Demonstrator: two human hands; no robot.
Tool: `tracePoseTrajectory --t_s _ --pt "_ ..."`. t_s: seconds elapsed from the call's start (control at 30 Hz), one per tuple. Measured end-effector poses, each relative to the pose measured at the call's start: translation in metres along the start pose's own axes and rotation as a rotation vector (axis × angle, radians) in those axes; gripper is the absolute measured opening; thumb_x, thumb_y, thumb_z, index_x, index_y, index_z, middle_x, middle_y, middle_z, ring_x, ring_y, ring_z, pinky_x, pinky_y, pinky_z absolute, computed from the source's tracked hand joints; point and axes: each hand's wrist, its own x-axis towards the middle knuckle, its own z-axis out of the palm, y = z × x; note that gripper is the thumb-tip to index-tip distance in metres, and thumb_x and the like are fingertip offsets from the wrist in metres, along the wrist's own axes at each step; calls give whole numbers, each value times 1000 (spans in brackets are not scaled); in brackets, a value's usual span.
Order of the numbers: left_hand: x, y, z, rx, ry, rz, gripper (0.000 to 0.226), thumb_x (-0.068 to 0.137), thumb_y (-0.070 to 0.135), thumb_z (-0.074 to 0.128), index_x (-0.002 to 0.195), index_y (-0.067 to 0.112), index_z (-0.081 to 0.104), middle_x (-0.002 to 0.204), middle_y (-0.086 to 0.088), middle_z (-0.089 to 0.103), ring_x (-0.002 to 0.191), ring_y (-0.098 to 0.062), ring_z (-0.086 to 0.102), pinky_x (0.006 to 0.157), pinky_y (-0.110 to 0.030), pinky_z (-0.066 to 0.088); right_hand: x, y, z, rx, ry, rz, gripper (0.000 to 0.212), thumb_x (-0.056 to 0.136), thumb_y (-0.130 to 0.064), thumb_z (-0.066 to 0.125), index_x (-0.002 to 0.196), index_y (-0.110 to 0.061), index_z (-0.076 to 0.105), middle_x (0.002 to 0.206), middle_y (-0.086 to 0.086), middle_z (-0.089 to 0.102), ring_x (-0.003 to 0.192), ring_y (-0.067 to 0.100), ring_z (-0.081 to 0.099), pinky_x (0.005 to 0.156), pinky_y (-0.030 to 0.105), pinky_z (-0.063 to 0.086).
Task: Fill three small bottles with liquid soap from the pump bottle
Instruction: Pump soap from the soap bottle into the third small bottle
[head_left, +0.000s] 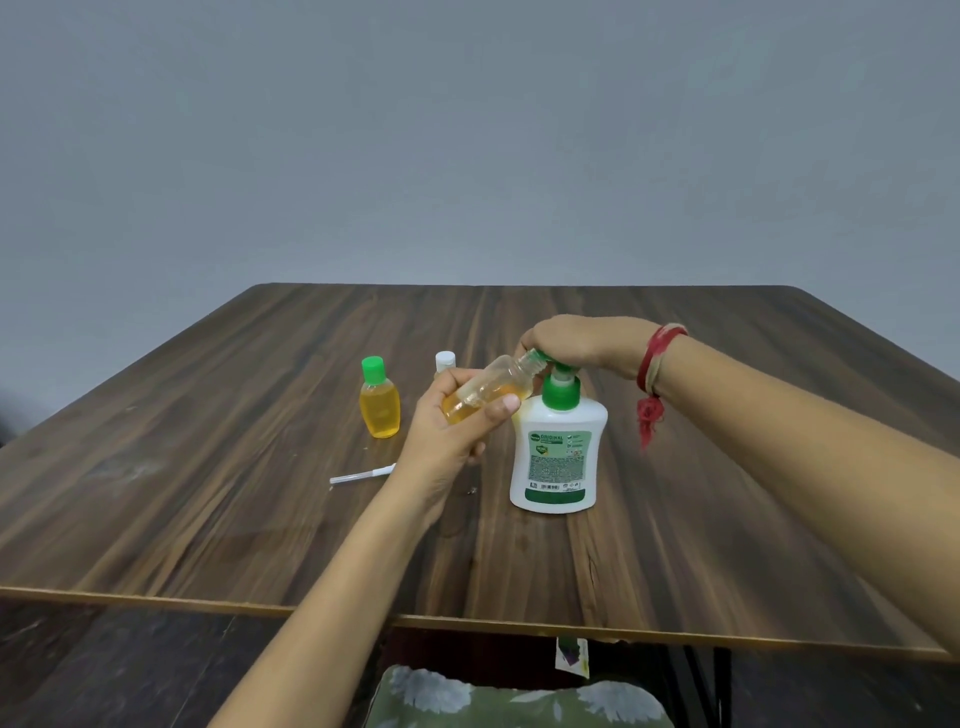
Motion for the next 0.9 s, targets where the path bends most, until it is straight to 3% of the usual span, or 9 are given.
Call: tracePoseTrajectory --t_s 0.17,0.27,0.37,0.43,0.53,0.7,0.9 --pt "-2 -3 0 -8 -5 -6 50 55 43 79 95 21 59 67 13 58 50 0 44 44 -15 35 -2 2 4 -34 -1 -7 34 92 -6 32 108 6 60 92 22 53 79 23 42 58 27 35" --pt "-1 -1 2 -13 -1 -3 48 56 44 78 94 22 58 68 13 58 51 0 44 44 -15 35 -2 -2 -2 -20 0 -4 38 93 -4 31 116 12 56 114 38 55 80 23 39 57 27 33" --pt "-1 -3 1 -3 7 -12 48 55 44 78 94 21 59 67 14 58 51 0 44 44 -15 35 -4 0 4 -17 -5 -14 34 94 -5 32 110 5 59 94 22 51 81 22 41 58 25 34" --pt "-3 -4 0 -5 2 -14 51 55 44 78 96 20 59 68 13 58 50 -1 43 43 -16 35 -4 0 5 -36 -7 -2 36 94 -4 31 114 10 58 92 15 49 80 23 43 57 25 34" --pt "-3 -2 1 -21 0 -13 48 54 44 78 92 23 59 68 13 58 48 -2 42 42 -15 33 -5 -2 1 -27 -2 7 40 94 -5 30 123 14 51 91 15 47 73 22 41 55 25 34" --pt "-2 -3 2 -14 5 -16 49 53 44 78 92 22 58 64 13 56 47 -2 42 42 -16 33 -4 0 5 -72 -17 -18 34 93 -3 32 108 5 61 91 16 48 79 23 42 56 26 33" --pt "0 -2 1 -10 11 -9 47 53 44 78 90 24 58 64 14 57 49 -1 43 43 -16 34 -1 0 3 -63 -5 -21 36 94 -4 31 112 8 59 91 17 50 81 24 44 57 26 36"
